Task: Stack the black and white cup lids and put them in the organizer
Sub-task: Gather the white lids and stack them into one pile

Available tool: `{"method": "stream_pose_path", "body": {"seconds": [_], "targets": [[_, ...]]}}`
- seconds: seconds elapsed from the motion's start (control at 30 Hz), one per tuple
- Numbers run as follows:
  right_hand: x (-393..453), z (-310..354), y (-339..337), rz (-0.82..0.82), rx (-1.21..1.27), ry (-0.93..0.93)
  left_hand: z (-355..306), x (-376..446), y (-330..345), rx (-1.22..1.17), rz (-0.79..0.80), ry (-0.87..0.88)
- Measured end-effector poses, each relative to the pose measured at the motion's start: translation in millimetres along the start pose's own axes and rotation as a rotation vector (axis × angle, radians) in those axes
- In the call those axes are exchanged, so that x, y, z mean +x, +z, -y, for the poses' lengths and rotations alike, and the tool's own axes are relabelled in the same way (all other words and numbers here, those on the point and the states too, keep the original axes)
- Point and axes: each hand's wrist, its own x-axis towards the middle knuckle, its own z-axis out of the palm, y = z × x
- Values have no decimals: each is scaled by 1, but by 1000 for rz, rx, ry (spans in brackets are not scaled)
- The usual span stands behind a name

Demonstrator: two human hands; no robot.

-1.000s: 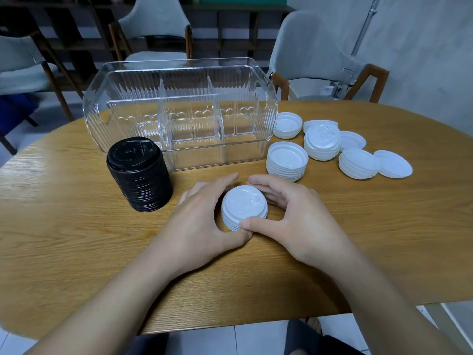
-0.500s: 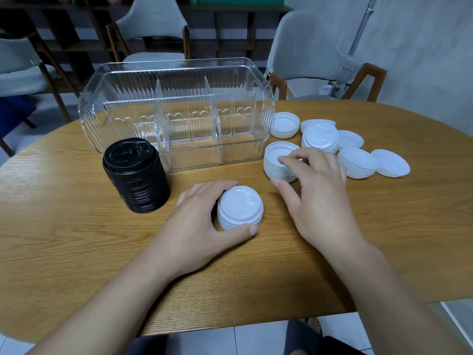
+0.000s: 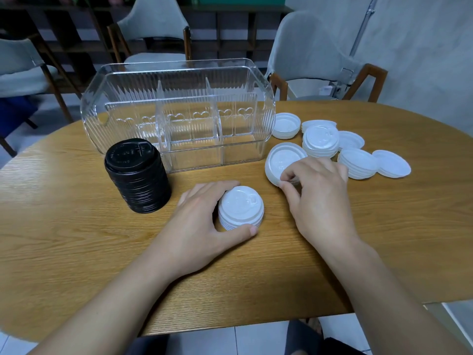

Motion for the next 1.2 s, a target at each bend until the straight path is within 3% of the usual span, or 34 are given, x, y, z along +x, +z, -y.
{"method": "stream_pose_path", "body": {"seconds": [0.5,0.77,0.83,1.07,1.2], "targets": [[2,6,0,24,33,-11,0,-1,0,-9,-9,-2],[1,6,-12,-87,167,35,-1,0,0,-10,-8,-4],[2,12,-20,-84,300,96,-1,0,0,-11,-9,-10],[2,35,-29,133,1182,500,-5,-2,-3,-100,-39,-35],[-1,40,-22,314,1406,644,-7,-1,-7,-301,-155,-3]]}}
